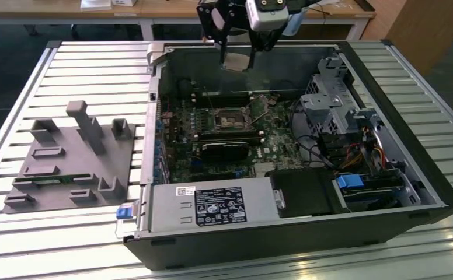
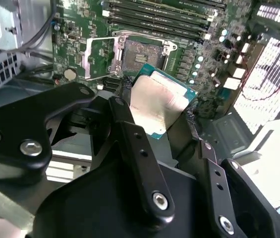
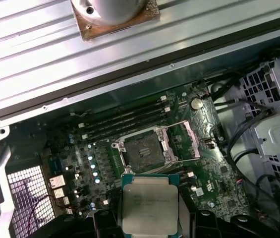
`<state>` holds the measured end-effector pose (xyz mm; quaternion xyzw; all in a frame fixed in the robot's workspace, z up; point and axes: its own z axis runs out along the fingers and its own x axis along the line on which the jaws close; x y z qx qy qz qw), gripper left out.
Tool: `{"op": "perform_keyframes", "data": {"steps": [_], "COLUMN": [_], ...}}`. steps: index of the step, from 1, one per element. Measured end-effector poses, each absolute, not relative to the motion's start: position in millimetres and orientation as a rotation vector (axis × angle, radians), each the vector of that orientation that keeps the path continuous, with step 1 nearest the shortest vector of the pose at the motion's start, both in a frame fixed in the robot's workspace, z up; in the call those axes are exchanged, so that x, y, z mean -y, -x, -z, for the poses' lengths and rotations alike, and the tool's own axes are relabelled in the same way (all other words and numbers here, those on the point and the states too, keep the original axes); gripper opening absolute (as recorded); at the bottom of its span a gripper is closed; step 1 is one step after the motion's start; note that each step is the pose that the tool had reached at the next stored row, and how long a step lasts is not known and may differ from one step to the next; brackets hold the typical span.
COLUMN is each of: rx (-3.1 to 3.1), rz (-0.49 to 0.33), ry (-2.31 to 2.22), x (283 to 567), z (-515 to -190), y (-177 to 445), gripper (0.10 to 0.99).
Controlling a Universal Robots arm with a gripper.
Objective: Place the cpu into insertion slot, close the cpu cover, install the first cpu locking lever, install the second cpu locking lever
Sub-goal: 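Place the cpu into insertion slot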
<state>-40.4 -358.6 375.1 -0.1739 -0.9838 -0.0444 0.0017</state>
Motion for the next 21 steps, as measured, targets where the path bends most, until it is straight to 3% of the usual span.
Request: {"op": "perform_keyframes", "data": {"steps": [21], "rx": [3.004], "rz": [0.139], "ry": [0.935], "x": [358.5], "z": [-371.7], "y": [42.9], "gripper": [0.537]}}
